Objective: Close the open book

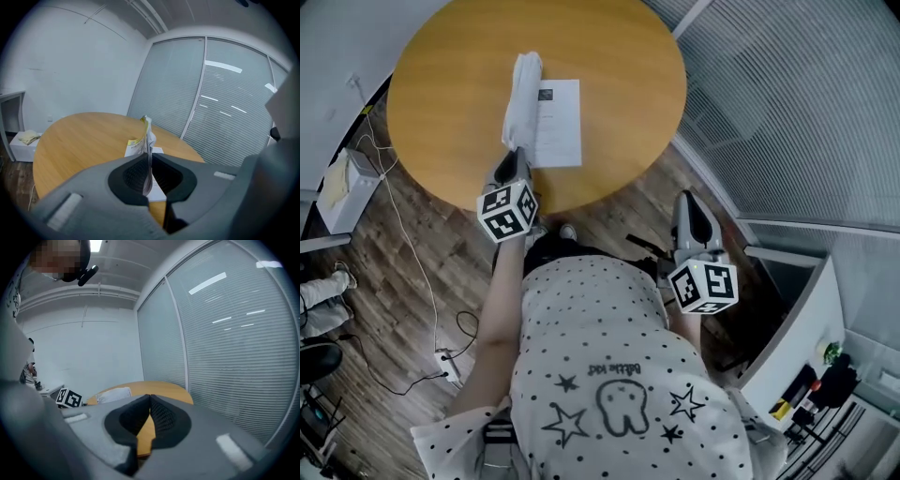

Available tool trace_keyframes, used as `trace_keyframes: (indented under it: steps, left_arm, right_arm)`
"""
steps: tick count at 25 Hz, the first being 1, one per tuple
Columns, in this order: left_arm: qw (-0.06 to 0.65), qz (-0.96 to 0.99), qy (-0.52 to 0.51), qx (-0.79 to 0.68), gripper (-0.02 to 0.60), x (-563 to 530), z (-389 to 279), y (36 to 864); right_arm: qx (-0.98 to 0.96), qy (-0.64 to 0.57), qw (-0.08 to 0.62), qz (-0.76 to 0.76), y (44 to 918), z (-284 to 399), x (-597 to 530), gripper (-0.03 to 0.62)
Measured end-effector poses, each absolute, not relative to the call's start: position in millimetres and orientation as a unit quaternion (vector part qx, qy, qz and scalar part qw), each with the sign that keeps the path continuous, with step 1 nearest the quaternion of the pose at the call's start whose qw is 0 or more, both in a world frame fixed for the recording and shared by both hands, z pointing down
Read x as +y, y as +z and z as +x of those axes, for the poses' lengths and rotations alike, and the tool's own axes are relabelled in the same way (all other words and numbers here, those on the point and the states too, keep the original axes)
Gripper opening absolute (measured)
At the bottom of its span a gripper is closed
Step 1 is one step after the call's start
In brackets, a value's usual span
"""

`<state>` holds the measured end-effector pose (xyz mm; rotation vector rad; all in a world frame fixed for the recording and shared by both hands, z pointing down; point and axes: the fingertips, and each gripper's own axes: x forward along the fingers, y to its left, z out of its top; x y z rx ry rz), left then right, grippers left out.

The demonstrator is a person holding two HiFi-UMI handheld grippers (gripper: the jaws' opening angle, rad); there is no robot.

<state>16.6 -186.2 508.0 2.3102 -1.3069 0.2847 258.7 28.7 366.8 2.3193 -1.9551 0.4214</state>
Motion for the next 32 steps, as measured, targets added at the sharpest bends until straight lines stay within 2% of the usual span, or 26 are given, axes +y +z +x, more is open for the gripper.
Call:
trace_keyframes:
  steps: [11,21,32]
  left_arm:
    - [0.203,0.855,0.142,-0.455,0.029,-179.6,43.4,516.0]
    - [0.143,0.869,0.212,-0.423,0.03,-170.0,71.2,529.7]
    - [0.119,0.875,0.279,-0.378,0.031,-159.1,98.2,561.0]
  right_arm:
    - [-0.634,0.125,0.05,0.762,363.1,269.2,38.5,0.004]
    - [-0.634,0.126,0.048,0.761,364.3,269.2,41.2,0.005]
    - [-0.622,0.138,0.043,0.769,374.0,285.5,50.9,0.004]
